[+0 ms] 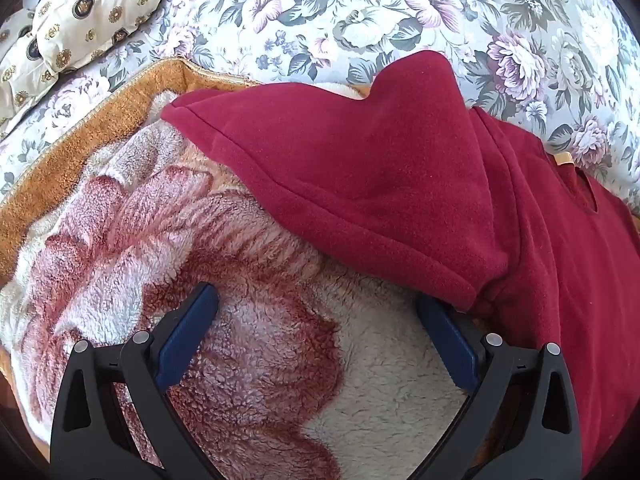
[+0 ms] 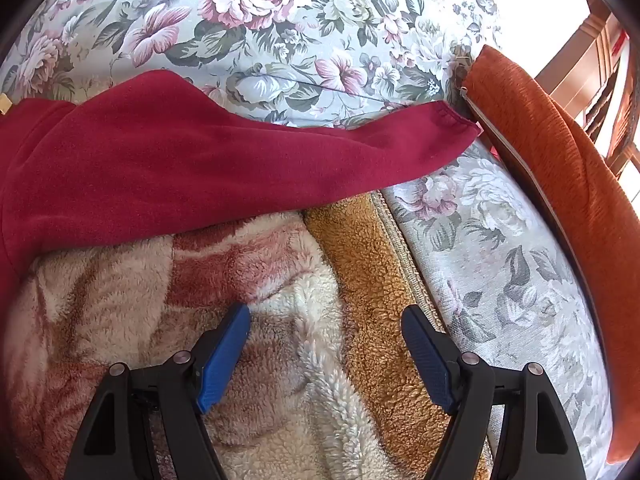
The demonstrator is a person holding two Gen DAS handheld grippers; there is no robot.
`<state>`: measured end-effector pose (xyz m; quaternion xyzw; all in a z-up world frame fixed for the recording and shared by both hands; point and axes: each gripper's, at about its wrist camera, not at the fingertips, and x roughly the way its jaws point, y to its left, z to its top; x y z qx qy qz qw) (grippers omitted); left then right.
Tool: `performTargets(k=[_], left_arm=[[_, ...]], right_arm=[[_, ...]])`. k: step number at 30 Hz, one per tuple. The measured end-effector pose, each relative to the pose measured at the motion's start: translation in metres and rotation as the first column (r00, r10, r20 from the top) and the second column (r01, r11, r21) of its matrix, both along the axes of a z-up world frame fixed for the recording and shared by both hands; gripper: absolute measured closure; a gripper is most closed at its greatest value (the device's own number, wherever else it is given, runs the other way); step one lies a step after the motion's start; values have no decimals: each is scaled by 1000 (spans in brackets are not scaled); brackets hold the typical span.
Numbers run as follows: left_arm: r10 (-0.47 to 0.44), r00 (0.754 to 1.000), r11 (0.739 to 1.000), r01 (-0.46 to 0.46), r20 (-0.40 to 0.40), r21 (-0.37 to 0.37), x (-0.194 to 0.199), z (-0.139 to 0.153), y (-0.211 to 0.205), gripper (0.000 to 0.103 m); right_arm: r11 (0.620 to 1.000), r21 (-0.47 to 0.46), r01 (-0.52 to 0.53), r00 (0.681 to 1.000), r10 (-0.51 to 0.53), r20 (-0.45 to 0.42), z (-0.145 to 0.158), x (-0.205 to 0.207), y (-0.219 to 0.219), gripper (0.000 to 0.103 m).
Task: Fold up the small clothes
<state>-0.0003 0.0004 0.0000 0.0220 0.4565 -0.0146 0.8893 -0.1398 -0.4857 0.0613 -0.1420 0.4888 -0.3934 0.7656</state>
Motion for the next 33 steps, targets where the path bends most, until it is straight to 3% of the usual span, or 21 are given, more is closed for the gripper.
performTargets(k=[11,14,17,23,29,33], left_arm=[[-24,999,1000,24,-26,11,-21,13,-3,3],[-41,999,999,41,22,10,-30,34,-4,3],[-52,994,999,53,91,-4,-43,59,-4,3],[-84,986,994,93,142,-62,-62,92,-8,3],[-111,980,992,119,166,-44,-93,101,-31,3],[-148,974,987,155,171,-30,-112,100,-47,3]], right_arm=[[1000,13,4,1000,-4,5,-8,3,-5,27],[1000,-4,-8,1000,8,6,-6,3,0,27],[998,68,1,1000,-3,30,2,-8,6,29],[969,239,-65,993,38,115,32,-26,40,29],[947,278,-162,975,110,196,63,-31,94,29],[908,349,-232,960,157,230,73,-31,119,29]])
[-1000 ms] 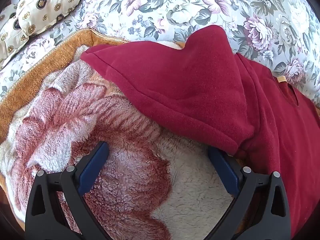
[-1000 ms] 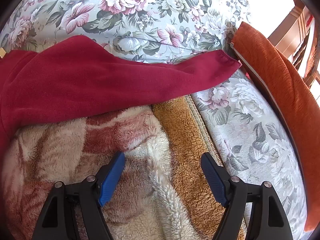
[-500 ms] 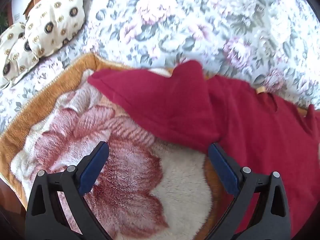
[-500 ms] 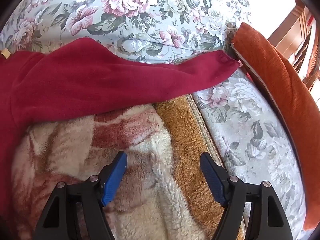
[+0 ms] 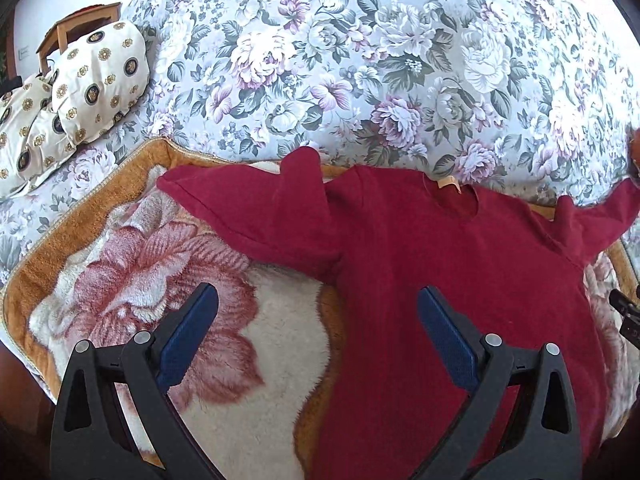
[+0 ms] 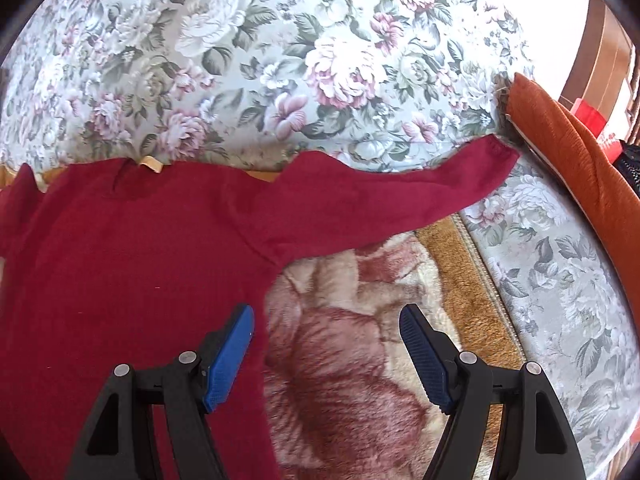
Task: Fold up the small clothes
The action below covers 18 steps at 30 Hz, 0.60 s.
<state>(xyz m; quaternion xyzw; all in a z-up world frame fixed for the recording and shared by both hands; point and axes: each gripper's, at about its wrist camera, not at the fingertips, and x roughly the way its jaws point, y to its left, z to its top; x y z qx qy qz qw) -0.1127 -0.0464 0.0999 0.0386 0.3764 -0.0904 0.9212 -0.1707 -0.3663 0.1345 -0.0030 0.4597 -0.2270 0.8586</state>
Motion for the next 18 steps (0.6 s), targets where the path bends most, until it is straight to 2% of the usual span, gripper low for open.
performTargets(k=[6,18], left_arm=[[-73,997,997,73,22,-7,-12,0,-20,3],[-91,996,996,91,5,-15,-6,-8,-36,3]], right_arm=[[995,89,-35,999,32,29,7,2,25,29],[986,155,-65,998,60,34,4,13,55,29]])
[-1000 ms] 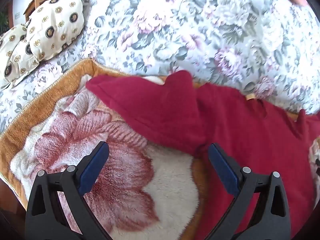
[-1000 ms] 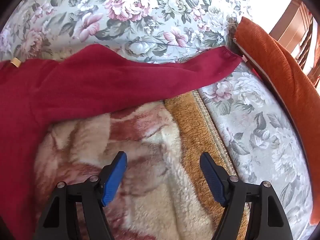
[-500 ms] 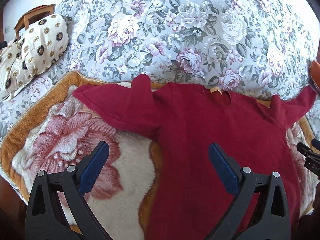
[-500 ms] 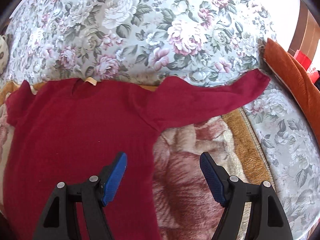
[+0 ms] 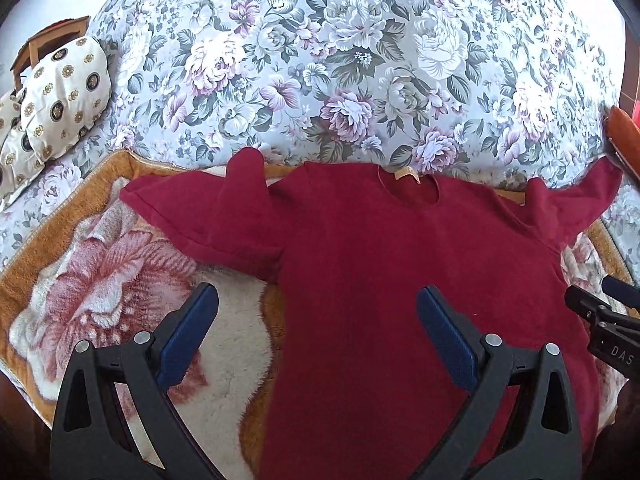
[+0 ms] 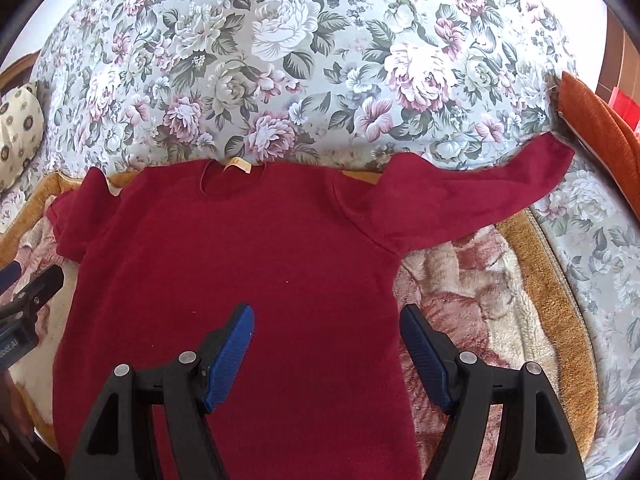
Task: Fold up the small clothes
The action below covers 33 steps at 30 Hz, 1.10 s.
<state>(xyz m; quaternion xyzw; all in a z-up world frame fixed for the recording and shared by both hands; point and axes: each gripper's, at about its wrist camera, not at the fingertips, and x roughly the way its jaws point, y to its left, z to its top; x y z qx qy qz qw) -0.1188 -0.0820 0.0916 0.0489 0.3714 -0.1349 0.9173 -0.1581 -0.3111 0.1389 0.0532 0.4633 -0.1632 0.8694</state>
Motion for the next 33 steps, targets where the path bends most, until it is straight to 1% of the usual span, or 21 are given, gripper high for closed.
performTargets(k=[5,7,12,20,33], left_arm=[[16,1000,1000,-16,-8,2,6,-1,-1,3],[14,1000,1000,-15,-12,-8,7,-2,-1,3],[0,1000,1000,0,-1,-3,6,-2,-5,3],[-20,1000,1000,20,-13,-7,9,-6,-9,3],[-19,1000,1000,19,-10,5,11,-7,-14,3]], right_arm=[[1000,2,-13,1000,13,4,0,1,3,29],[1000,8,-9,1000,9,8,1,2,3,29],[1000,20,0,1000,0,12,1,4,1,29],[1000,23,15,1000,-15,-7,-5,9,-2,29],[1000,26,16,999,-15,-30,-14,16,0,29]])
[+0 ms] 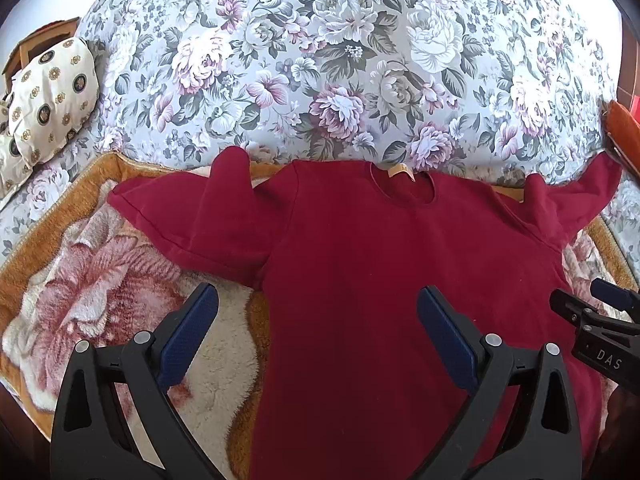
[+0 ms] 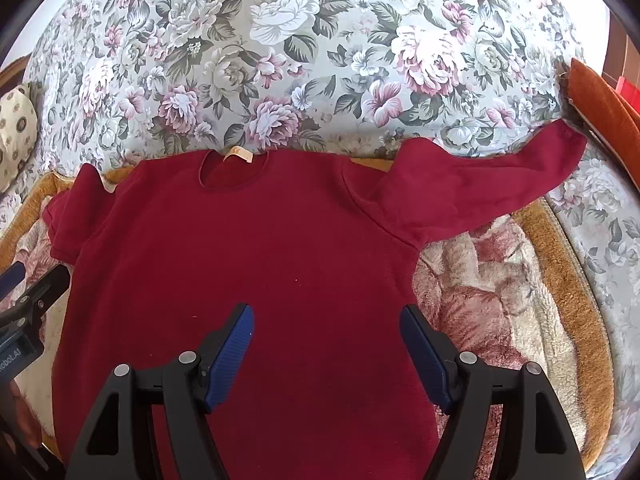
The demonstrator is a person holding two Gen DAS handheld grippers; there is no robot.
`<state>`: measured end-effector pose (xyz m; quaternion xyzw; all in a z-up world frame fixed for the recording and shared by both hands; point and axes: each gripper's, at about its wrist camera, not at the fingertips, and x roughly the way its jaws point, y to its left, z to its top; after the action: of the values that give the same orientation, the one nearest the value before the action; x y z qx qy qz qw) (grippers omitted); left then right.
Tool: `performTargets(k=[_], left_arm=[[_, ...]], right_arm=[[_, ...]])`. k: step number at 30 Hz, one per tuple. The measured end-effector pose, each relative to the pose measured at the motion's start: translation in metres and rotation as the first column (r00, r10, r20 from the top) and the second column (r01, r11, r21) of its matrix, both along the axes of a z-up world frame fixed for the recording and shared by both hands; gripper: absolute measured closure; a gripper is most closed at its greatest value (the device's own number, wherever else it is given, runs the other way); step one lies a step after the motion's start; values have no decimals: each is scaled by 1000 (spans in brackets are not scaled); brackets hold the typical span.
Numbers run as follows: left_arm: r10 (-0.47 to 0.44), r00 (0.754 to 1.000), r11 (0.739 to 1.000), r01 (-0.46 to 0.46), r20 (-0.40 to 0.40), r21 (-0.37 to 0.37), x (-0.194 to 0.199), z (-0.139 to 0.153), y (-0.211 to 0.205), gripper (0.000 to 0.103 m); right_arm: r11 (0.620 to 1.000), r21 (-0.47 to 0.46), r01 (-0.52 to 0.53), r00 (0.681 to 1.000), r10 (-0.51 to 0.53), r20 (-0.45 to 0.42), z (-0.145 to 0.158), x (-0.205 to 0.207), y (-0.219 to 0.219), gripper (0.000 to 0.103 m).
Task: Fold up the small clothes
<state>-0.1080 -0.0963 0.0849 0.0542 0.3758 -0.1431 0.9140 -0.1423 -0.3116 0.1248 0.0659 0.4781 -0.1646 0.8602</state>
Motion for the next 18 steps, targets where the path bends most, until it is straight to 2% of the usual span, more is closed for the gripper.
performTargets(k=[18], left_arm=[[8,1000,1000,-8,-9,-12,4,-1,4,3]], right_arm=[[1000,5,-16,1000,16,1,-2,11,7,29]])
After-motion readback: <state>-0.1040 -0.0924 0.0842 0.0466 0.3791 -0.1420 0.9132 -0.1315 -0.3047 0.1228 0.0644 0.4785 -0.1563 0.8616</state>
